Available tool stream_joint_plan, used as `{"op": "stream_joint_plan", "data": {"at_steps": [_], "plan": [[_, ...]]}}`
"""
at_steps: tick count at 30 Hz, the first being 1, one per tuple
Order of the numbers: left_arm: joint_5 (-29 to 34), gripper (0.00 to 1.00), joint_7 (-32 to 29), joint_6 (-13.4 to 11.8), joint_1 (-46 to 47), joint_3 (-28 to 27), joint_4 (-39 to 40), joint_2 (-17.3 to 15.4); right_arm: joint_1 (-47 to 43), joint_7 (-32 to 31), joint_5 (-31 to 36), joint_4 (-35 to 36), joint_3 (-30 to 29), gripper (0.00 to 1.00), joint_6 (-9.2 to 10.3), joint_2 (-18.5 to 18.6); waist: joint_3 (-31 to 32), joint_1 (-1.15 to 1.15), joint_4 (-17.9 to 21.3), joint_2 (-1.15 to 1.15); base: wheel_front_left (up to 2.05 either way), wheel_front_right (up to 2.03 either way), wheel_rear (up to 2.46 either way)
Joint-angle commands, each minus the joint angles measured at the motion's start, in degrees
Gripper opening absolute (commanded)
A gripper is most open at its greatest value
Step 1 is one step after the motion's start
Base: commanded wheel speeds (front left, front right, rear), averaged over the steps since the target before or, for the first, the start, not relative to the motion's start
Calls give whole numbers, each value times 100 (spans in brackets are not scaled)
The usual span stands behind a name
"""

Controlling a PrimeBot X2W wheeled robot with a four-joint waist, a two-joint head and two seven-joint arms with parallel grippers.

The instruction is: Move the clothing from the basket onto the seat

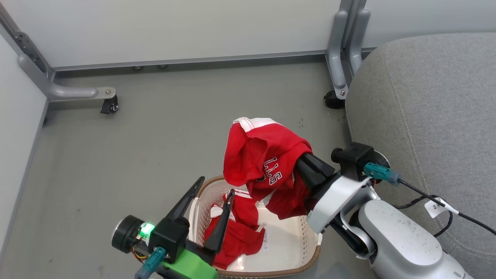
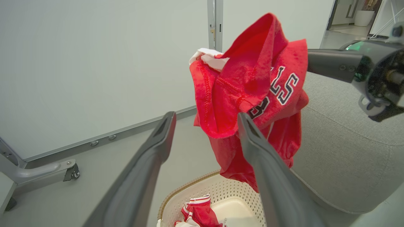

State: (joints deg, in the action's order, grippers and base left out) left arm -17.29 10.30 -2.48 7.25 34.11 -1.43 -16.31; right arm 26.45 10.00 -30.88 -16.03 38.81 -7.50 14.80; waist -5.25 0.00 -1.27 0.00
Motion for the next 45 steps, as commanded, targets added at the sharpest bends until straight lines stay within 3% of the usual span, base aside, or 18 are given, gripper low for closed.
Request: {"op": "stream_joint_plan", "data": {"at_steps": [1,13,24,34,40,45], "plan": [[-20,100,-14,35,-125,38,18,-44,-72,4,42,25,-31,0,1,10,6,0,6,0,0,0,0],[-43,100,-83,92,-178,242,81,-37,-158,-8,129,69,-168,0,2,6,-19,0,230,0,0,0,0],[72,100,-233,182,137,376,234,-94,-34,151,160,3,-422,0,2,-79,-272,0,1390,0,0,0,0],[148,100,-432,294,426,509,367,-148,-113,384,146,-290,-1020,0,2,-53,-579,0,2533,0,0,0,0],[183,100,-561,339,584,566,466,-182,-80,478,143,-489,-1580,0,1,-20,-834,0,2867,0,0,0,0],[266,100,-708,427,861,660,573,-147,185,520,64,-746,-2137,0,2,66,-1212,0,2808,0,0,0,0]]}}
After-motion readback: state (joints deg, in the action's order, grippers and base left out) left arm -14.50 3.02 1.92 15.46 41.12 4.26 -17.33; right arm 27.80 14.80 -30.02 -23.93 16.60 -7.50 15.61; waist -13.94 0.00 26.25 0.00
